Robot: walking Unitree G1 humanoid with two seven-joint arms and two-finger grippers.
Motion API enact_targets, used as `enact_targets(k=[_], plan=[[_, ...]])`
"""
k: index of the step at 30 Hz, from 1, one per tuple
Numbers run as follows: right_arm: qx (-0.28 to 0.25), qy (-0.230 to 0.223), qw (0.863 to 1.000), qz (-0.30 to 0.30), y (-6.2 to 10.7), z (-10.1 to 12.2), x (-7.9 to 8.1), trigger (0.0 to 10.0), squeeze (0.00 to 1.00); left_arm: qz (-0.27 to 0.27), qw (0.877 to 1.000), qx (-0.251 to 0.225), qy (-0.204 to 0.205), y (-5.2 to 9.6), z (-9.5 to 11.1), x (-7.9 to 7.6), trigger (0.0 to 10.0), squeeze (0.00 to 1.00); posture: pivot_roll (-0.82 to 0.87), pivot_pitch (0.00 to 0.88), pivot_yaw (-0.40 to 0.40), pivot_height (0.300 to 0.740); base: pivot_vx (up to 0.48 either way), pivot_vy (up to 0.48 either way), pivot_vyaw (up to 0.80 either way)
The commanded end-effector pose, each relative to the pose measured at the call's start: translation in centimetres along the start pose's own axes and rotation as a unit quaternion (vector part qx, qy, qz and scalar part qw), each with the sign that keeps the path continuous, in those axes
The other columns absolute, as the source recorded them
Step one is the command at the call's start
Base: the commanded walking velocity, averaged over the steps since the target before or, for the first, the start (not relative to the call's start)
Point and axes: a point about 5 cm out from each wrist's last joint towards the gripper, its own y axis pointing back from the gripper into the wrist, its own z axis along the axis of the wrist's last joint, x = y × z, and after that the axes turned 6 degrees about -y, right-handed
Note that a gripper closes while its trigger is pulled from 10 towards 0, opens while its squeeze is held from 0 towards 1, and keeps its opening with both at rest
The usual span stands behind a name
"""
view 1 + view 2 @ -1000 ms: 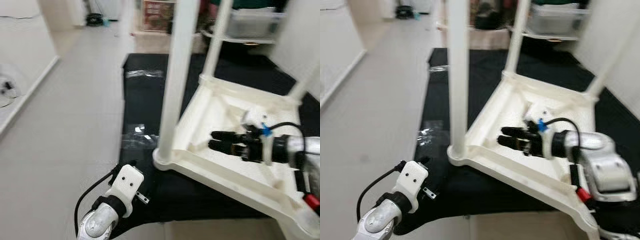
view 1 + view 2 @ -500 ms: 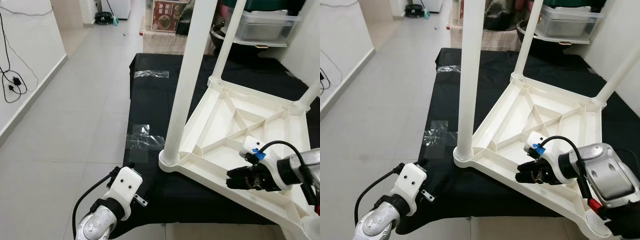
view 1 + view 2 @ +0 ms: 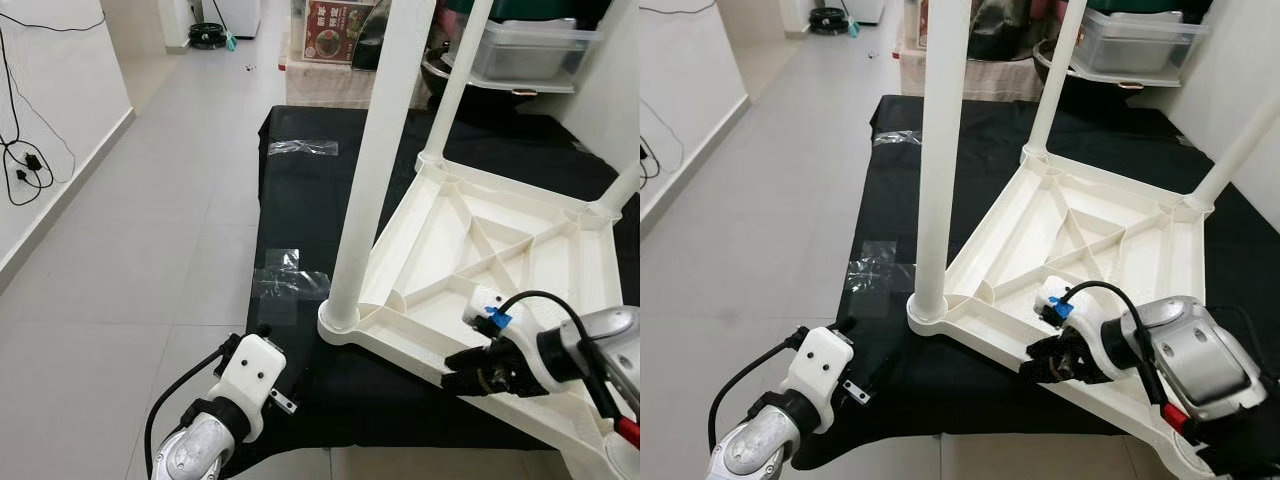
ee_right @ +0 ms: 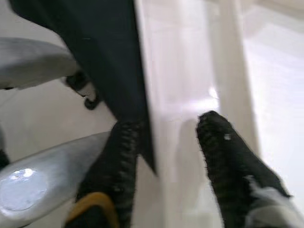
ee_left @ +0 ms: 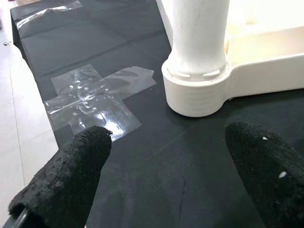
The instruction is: Building children table
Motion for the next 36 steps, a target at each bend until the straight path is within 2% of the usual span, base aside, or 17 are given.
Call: enact_targets(k=[1, 2, 3, 4, 5, 12, 14, 17, 21, 22, 23, 24, 25, 31, 33, 36], plan=[[-0.003, -0.005, 1.0, -0.012, 0.0, 0.1, -0.2, 10.0, 1.0, -0.002, 1.0, 0.006, 0.009, 0.1, -0.1, -0.3, 10.0, 0.0, 0.0, 0.104, -0.083, 0.74, 0.0, 0.0, 0.0], [-0.003, -0.005, 1.0, -0.012, 0.0, 0.1, -0.2, 10.0, 1.0, -0.002, 1.0, 0.006, 0.009, 0.1, -0.1, -0.3, 10.0, 0.0, 0.0, 0.104, -0.083, 0.74, 0.0, 0.0, 0.0], [0.004, 0.002, 1.0, -0.015, -0.1, 0.0, -0.2, 10.0, 0.89, -0.003, 1.0, 0.006, 0.009, 0.1, -0.1, -0.3, 10.0, 0.0, 0.0, 0.107, -0.078, 0.74, 0.0, 0.0, 0.0], [0.004, 0.002, 1.0, -0.015, -0.1, 0.0, -0.2, 10.0, 0.89, -0.003, 1.0, 0.006, 0.009, 0.1, -0.1, -0.3, 10.0, 0.0, 0.0, 0.107, -0.078, 0.74, 0.0, 0.0, 0.0], [0.009, 0.009, 1.0, -0.009, -0.3, 0.1, 0.2, 10.0, 0.0, -0.003, 1.0, 0.006, 0.008, 0.1, -0.1, -0.2, 10.0, 0.0, 0.0, 0.106, -0.083, 0.74, 0.0, 0.0, 0.0], [0.035, 0.039, 0.998, 0.017, -0.7, -0.2, 1.8, 10.0, 0.0, -0.002, 1.0, 0.008, 0.008, 0.1, -0.1, -0.3, 10.0, 0.0, 0.0, 0.101, -0.08, 0.74, 0.0, 0.0, 0.0], [0.045, 0.045, 0.998, 0.012, -0.9, -0.4, 1.8, 10.0, 0.0, -0.003, 1.0, 0.008, 0.008, 0.1, 0.0, -0.3, 10.0, 0.0, 0.0, 0.101, -0.081, 0.74, 0.0, 0.0, 0.0], [0.078, 0.079, 0.994, -0.019, -1.6, -1.0, 1.5, 10.0, 0.0, -0.003, 1.0, 0.008, 0.009, 0.2, 0.0, -0.3, 10.0, 0.0, 0.0, 0.098, -0.087, 0.74, 0.0, 0.0, 0.0], [0.09, 0.093, 0.991, -0.035, -2.0, -1.2, 1.2, 9.8, 0.0, -0.002, 1.0, 0.008, 0.009, 0.2, 0.0, -0.3, 10.0, 0.0, 0.01, 0.099, -0.089, 0.74, 0.0, 0.0, 0.0], [0.094, 0.101, 0.989, -0.047, -2.2, -1.2, 0.9, 6.9, 0.0, -0.002, 1.0, 0.008, 0.008, 0.2, 0.0, -0.3, 10.0, 0.0, 0.01, 0.099, -0.089, 0.74, 0.0, 0.0, 0.0], [0.098, 0.116, 0.986, -0.062, -2.4, -1.0, 0.6, 3.4, 0.0, -0.002, 1.0, 0.009, 0.008, 0.2, 0.0, -0.3, 10.0, 0.0, 0.01, 0.098, -0.091, 0.74, 0.0, 0.0, 0.0], [0.098, 0.116, 0.986, -0.062, -2.4, -1.0, 0.6, 3.4, 0.0, -0.002, 1.0, 0.009, 0.008, 0.2, 0.0, -0.3, 10.0, 0.0, 0.01, 0.098, -0.091, 0.74, 0.0, 0.0, 0.0], [0.095, 0.125, 0.985, -0.073, -2.5, -0.8, 0.4, 0.0, 0.0, -0.002, 1.0, 0.009, 0.008, 0.2, 0.0, -0.3, 10.0, 0.0, 0.01, 0.098, -0.091, 0.74, 0.0, 0.0, 0.0], [0.084, 0.148, 0.981, -0.088, -2.5, -0.2, 0.1, 0.0, 0.0, -0.001, 1.0, 0.009, 0.008, 0.2, 0.1, -0.3, 10.0, 0.0, 0.01, 0.099, -0.092, 0.74, 0.0, 0.0, 0.0], [0.063, 0.163, 0.98, -0.093, -2.5, 0.4, -0.2, 0.0, 0.0, -0.001, 1.0, 0.009, 0.008, 0.2, 0.1, -0.3, 10.0, 0.0, 0.01, 0.099, -0.092, 0.74, 0.0, 0.0, 0.0], [0.063, 0.163, 0.98, -0.093, -2.5, 0.4, -0.2, 0.0, 0.0, -0.001, 1.0, 0.009, 0.008, 0.2, 0.1, -0.3, 10.0, 0.0, 0.01, 0.099, -0.092, 0.74, 0.0, 0.0, 0.0]])
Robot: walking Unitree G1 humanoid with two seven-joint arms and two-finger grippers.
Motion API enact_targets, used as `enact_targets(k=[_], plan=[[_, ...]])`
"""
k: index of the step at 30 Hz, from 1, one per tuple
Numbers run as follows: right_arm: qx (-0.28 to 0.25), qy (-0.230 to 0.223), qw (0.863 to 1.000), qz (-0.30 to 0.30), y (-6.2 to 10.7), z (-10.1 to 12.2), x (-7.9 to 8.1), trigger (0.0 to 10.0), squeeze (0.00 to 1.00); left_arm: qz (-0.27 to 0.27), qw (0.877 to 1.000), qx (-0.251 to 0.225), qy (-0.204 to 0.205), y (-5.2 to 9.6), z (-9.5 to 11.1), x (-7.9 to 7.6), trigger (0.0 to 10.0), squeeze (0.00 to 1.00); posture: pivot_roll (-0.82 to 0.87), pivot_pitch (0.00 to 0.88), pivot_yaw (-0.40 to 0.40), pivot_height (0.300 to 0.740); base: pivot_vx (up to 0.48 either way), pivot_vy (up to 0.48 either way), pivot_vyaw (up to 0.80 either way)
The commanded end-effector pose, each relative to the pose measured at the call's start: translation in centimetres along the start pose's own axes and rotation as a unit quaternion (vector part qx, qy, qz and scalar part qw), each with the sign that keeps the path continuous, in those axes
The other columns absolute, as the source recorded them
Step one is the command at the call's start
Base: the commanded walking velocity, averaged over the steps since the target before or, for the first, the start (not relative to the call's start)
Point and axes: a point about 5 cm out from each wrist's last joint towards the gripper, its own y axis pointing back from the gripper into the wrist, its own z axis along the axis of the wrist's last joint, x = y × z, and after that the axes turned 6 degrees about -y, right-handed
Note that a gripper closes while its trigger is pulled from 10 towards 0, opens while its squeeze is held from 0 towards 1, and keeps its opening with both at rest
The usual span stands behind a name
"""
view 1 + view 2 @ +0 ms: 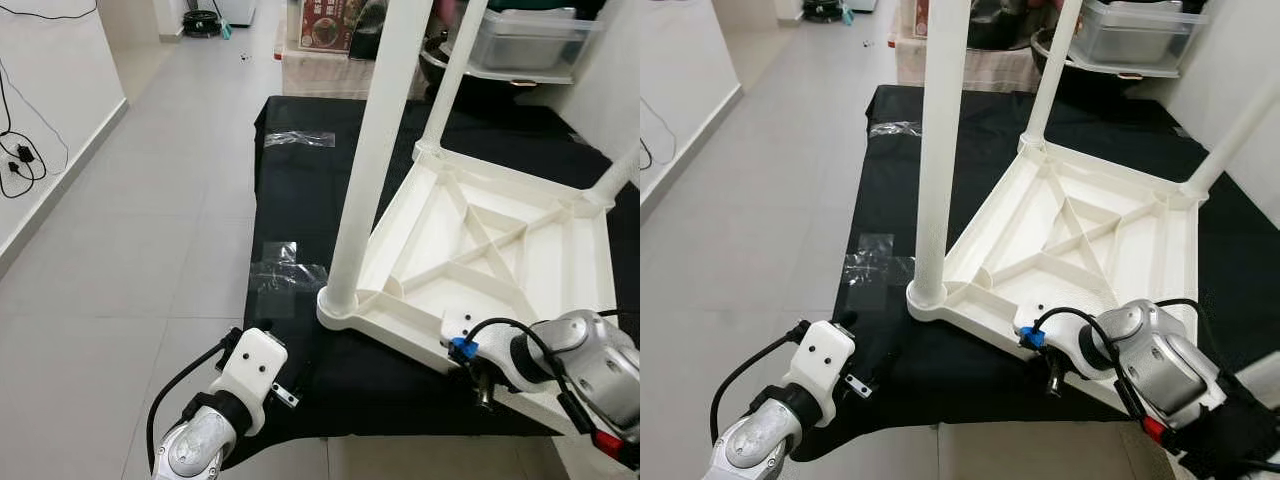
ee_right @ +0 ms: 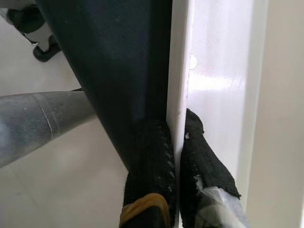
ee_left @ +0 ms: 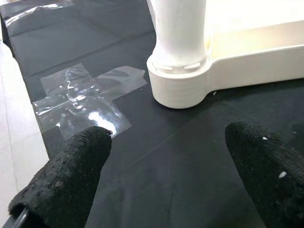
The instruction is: Building children table
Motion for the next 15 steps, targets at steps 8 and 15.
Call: enact_targets(k=[8, 15], plan=[[-0.139, 0.139, 0.98, 0.039, 0.8, 3.2, 0.4, 0.0, 0.0, -0.003, 1.0, 0.005, 0.006, 0.1, -0.1, -0.2, 10.0, 0.0, 0.01, 0.096, -0.092, 0.74, 0.0, 0.0, 0.0], [-0.178, 0.213, 0.957, 0.087, 0.9, 4.4, 1.4, 0.0, 0.0, -0.004, 1.0, 0.008, 0.006, 0.1, -0.2, -0.1, 10.0, 0.0, 0.01, 0.097, -0.09, 0.74, 0.0, 0.0, 0.0]])
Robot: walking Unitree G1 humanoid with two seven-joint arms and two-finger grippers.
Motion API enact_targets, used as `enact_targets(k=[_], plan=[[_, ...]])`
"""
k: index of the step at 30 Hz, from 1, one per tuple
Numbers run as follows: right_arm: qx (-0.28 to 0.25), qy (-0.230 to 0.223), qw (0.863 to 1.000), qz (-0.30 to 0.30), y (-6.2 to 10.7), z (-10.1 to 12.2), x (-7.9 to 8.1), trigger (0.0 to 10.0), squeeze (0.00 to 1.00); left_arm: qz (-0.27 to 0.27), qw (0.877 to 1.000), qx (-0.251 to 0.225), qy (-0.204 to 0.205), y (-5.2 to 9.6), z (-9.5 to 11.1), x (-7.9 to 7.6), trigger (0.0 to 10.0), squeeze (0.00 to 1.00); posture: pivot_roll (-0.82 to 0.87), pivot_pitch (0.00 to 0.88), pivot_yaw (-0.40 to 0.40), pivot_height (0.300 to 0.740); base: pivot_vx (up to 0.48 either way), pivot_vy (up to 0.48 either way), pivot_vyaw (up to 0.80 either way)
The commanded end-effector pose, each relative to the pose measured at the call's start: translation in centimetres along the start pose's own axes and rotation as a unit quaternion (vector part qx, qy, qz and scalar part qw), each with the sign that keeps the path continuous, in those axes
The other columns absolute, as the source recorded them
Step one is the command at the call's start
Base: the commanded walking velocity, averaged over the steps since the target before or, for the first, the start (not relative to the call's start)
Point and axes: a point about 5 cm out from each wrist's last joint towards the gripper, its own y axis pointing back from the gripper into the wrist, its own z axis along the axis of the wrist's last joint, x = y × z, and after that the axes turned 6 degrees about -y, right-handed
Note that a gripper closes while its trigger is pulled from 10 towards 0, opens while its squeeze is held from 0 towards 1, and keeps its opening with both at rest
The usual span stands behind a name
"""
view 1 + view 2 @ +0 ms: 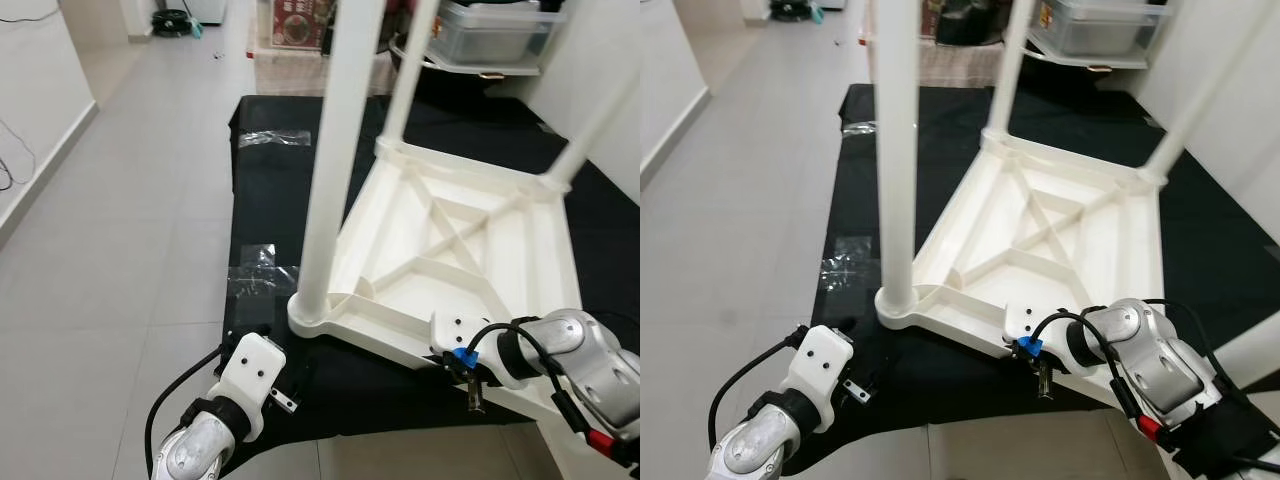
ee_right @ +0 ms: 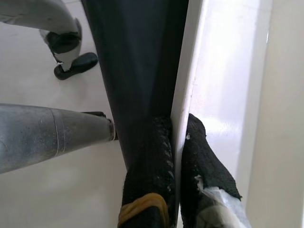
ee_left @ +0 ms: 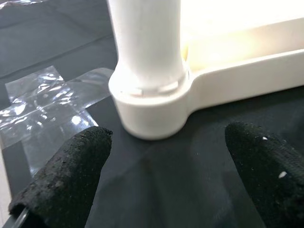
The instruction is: Building children table
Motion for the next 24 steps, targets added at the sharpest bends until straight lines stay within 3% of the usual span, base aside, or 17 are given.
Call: enact_targets(k=[1, 8, 19, 24], plan=[[-0.064, 0.095, 0.993, 0.016, 0.5, 3.1, 0.2, 0.0, 0.0, -0.004, 1.0, 0.006, 0.005, 0.1, -0.2, -0.2, 10.0, 0.0, 0.01, 0.097, -0.09, 0.74, 0.0, 0.0, 0.0], [-0.097, 0.149, 0.984, 0.017, 0.3, 4.1, -0.2, 0.0, 0.0, -0.003, 1.0, 0.007, 0.004, 0.1, -0.2, -0.1, 10.0, 0.0, 0.01, 0.1, -0.091, 0.74, 0.0, 0.0, 0.0], [-0.113, 0.188, 0.975, 0.032, 0.0, 4.0, -0.2, 0.0, 0.0, -0.003, 1.0, 0.008, 0.006, 0.1, -0.1, -0.2, 10.0, 0.0, 0.01, 0.1, -0.096, 0.74, 0.0, 0.0, 0.0], [-0.144, 0.217, 0.965, 0.038, -0.2, 4.2, -0.1, 0.0, 0.0, -0.003, 1.0, 0.007, 0.007, 0.1, -0.2, -0.1, 10.0, 0.0, 0.01, 0.096, -0.092, 0.74, 0.0, 0.0, 0.0]])
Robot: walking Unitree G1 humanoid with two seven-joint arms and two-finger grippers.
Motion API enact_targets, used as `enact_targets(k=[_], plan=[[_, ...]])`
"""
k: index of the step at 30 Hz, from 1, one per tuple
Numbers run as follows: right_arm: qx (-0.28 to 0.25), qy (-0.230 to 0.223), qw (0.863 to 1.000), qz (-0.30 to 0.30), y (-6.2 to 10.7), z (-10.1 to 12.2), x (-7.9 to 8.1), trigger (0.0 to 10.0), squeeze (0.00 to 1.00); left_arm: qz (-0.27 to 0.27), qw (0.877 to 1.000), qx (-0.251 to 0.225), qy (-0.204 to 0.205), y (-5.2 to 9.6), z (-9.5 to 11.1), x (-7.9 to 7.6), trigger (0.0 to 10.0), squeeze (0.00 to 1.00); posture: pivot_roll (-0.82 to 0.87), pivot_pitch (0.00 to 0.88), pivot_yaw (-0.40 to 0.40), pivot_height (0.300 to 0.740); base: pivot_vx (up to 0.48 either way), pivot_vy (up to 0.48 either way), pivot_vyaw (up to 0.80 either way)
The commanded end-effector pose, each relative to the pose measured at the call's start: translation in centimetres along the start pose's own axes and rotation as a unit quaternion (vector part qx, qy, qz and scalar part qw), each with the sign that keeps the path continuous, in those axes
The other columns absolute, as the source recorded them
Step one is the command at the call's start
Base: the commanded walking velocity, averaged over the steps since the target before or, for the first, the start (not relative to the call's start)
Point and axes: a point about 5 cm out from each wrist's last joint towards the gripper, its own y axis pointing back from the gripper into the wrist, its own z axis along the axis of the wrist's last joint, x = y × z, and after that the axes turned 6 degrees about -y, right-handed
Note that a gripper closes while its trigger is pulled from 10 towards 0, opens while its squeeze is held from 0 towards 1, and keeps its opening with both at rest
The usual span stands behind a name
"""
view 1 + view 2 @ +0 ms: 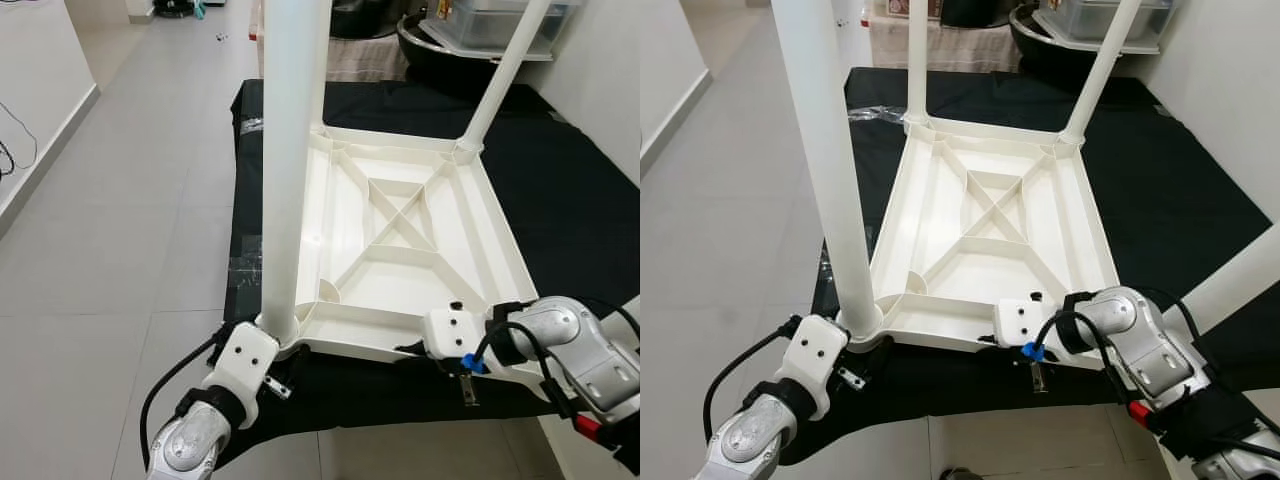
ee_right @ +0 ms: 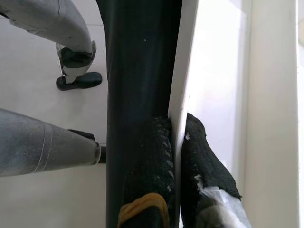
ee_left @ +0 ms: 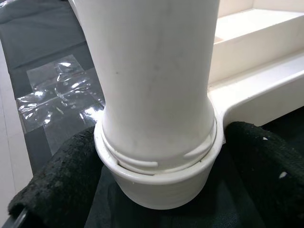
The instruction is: Building children table
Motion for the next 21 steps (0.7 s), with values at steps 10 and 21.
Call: enact_targets(k=[10, 21], plan=[[-0.114, 0.148, 0.982, -0.001, -0.3, 5.1, -0.9, 0.0, 0.0, 0.019, 1.0, 0.008, -0.006, 0.5, 0.1, 0.0, 10.0, 0.0, 0.01, 0.093, -0.093, 0.74, 0.0, 0.0, 0.0], [-0.11, 0.166, 0.98, -0.006, -0.6, 4.7, -1.6, 0.0, 0.0, -0.024, 0.998, 0.021, -0.045, 3.4, 0.1, -0.9, 10.0, 0.0, 0.01, 0.091, -0.097, 0.74, 0.0, 0.0, 0.0]])
